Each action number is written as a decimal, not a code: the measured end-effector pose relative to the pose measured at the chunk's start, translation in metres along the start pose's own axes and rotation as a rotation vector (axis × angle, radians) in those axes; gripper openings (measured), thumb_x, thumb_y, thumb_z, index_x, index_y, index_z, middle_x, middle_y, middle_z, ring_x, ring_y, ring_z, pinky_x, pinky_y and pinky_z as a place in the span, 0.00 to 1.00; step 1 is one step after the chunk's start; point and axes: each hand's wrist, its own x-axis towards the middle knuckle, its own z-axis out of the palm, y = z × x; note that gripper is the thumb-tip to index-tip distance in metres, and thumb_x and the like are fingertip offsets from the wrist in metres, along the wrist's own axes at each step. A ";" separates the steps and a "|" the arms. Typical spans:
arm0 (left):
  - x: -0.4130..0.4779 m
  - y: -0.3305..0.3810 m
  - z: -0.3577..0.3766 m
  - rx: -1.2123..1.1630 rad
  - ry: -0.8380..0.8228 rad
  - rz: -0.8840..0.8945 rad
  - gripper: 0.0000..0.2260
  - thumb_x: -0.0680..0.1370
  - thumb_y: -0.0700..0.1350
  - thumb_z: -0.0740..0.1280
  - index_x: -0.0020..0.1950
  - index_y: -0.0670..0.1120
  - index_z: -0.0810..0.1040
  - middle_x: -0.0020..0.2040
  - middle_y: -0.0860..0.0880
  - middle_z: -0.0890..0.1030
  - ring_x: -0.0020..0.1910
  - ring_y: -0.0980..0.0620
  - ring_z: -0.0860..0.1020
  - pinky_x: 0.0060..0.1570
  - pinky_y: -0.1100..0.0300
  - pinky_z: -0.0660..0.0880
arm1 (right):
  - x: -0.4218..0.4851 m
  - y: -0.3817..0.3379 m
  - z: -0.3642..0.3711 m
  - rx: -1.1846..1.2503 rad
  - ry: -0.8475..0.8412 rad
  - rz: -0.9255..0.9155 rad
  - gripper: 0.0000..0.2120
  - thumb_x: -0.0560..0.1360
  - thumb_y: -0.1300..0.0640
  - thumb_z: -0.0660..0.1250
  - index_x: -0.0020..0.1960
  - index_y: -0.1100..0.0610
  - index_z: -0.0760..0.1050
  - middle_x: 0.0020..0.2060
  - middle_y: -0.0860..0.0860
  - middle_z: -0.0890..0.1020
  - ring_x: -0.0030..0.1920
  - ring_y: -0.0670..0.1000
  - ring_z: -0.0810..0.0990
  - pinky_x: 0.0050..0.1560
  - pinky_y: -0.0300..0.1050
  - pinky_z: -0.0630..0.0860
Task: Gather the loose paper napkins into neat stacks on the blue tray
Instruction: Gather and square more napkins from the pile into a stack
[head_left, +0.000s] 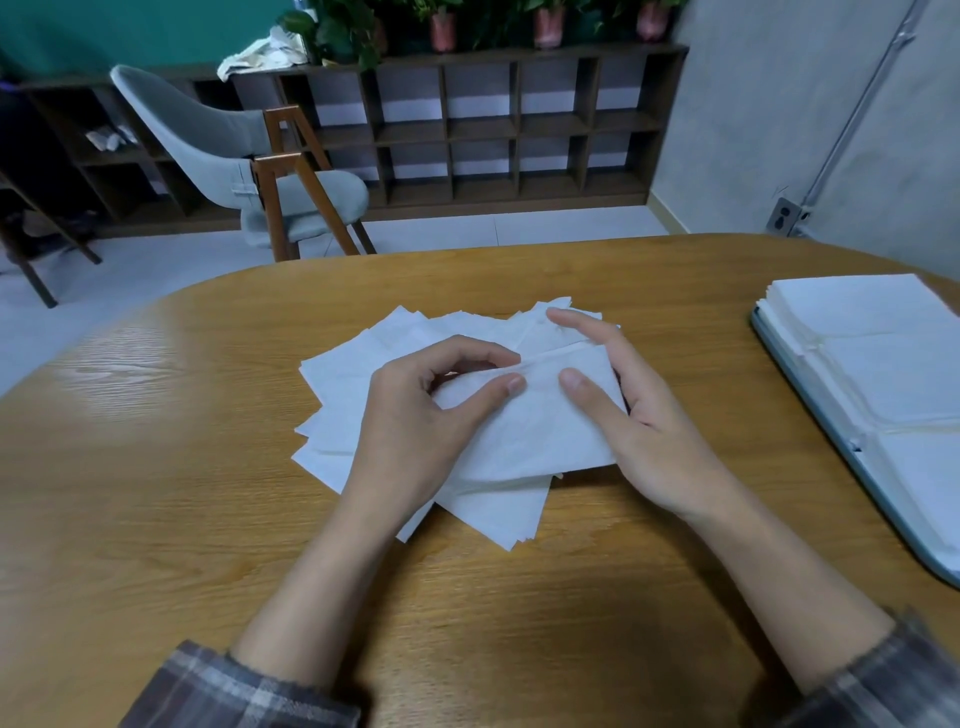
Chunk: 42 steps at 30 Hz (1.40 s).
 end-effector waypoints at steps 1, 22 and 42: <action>0.000 0.000 0.000 0.002 0.016 -0.006 0.06 0.76 0.44 0.79 0.51 0.52 0.87 0.48 0.59 0.87 0.51 0.58 0.84 0.52 0.65 0.78 | 0.000 0.000 0.000 -0.012 0.012 -0.002 0.20 0.85 0.50 0.63 0.74 0.35 0.70 0.71 0.36 0.76 0.71 0.43 0.75 0.72 0.53 0.74; 0.003 -0.005 -0.005 -0.016 -0.103 -0.053 0.27 0.80 0.49 0.75 0.75 0.63 0.69 0.59 0.58 0.82 0.48 0.63 0.80 0.45 0.68 0.73 | 0.005 0.000 -0.024 0.340 -0.059 0.132 0.11 0.77 0.59 0.74 0.57 0.50 0.88 0.62 0.50 0.86 0.64 0.52 0.83 0.61 0.43 0.80; -0.002 -0.038 0.014 0.680 -0.258 0.435 0.04 0.76 0.47 0.74 0.50 0.51 0.86 0.53 0.54 0.79 0.49 0.53 0.76 0.48 0.51 0.75 | 0.008 0.008 -0.032 -0.146 0.382 -0.026 0.15 0.79 0.66 0.72 0.61 0.51 0.85 0.56 0.33 0.85 0.62 0.30 0.77 0.58 0.21 0.67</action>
